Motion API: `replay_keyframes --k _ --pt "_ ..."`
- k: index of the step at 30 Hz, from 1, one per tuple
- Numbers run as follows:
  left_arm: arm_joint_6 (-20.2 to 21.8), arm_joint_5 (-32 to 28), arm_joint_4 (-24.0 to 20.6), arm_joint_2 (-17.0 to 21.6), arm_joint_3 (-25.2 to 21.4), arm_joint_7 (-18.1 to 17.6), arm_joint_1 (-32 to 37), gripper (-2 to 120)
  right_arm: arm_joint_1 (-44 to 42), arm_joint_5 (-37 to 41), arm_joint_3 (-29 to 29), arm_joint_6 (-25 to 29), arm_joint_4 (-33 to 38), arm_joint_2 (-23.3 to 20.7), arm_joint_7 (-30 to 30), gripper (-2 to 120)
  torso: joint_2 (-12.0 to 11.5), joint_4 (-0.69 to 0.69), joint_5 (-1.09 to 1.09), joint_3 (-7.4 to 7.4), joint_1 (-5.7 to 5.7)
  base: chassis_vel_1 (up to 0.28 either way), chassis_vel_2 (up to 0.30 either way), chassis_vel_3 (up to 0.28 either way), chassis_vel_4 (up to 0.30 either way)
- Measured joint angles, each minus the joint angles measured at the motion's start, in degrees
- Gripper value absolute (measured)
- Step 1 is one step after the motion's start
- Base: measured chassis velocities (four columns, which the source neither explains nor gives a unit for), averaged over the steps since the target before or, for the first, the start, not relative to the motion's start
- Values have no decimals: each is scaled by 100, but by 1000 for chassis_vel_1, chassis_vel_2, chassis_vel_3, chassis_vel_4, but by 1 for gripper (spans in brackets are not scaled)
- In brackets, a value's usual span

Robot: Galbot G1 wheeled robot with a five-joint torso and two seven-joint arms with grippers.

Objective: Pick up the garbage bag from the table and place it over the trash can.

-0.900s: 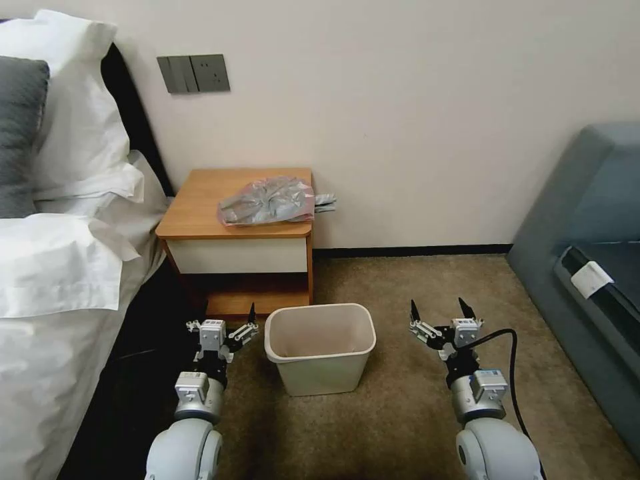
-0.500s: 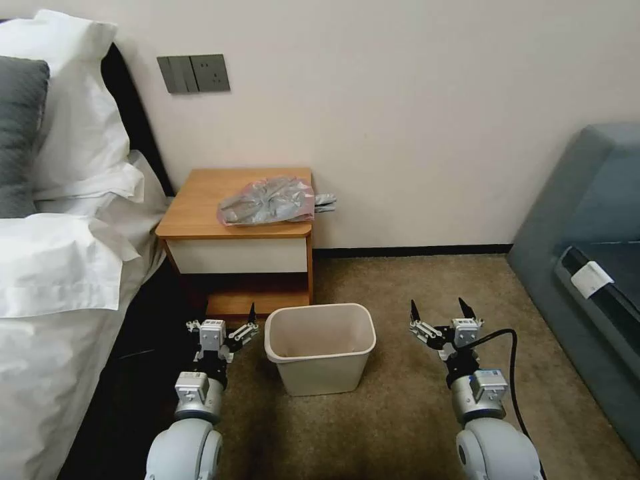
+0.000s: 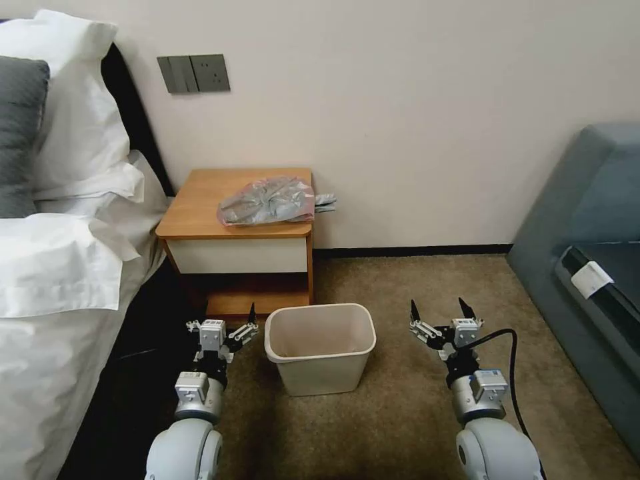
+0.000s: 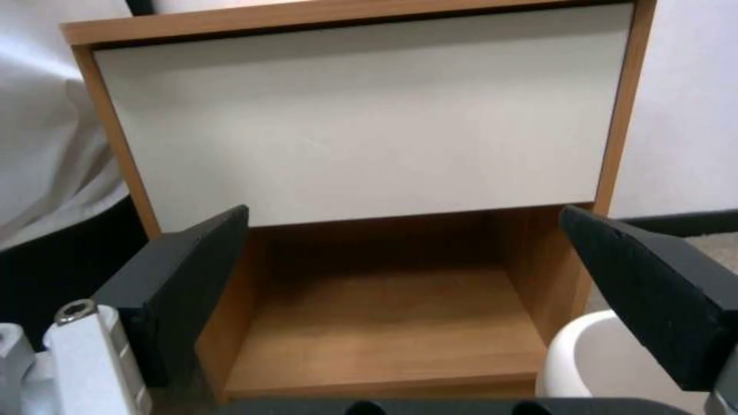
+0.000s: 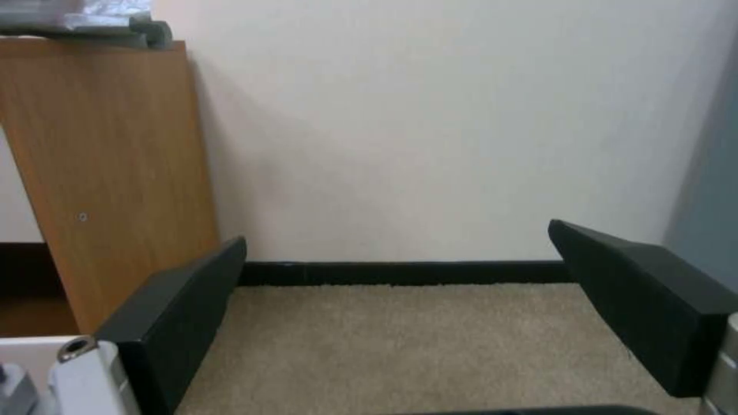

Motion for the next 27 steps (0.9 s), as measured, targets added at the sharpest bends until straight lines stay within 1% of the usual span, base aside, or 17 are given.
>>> replay_keyframes --k 15,17,18,19,21,22,25,26,27 --pt "4 0 -21 -1 0 0 11 100 -11 0 -4 -4 19 1 0 100 0 0 0 0 0 0 0 0 0" --pt "58 -19 -225 -37 9 -37 129 100 -104 -10 -57 -69 248 17 19 100 0 0 0 0 0 0 0 0 0" --pt "111 -41 -405 -71 18 -80 236 100 -179 -22 -104 -122 422 36 40 100 0 0 0 0 0 0 0 0 0" --pt "111 -41 -405 -71 18 -80 236 100 -179 -22 -104 -122 422 36 40 100 0 0 0 0 0 0 0 0 0" --pt "230 -92 -796 -146 30 -172 467 100 -389 -62 -224 -277 912 85 108 100 0 0 0 0 0 0 0 0 0" --pt "230 -92 -796 -146 30 -172 467 100 -389 -62 -224 -277 912 85 108 100 0 0 0 0 0 0 0 0 0" --pt "410 -166 -1389 -260 65 -312 816 100 -672 -115 -384 -491 1569 149 197 100 0 0 0 0 0 0 0 0 0" --pt "410 -166 -1389 -260 65 -312 816 100 -672 -115 -384 -491 1569 149 197 100 0 0 0 0 0 0 0 0 0" --pt "464 -188 -1572 -293 69 -355 926 100 -769 -135 -444 -565 1800 172 225 100 0 0 0 0 0 0 0 0 0"
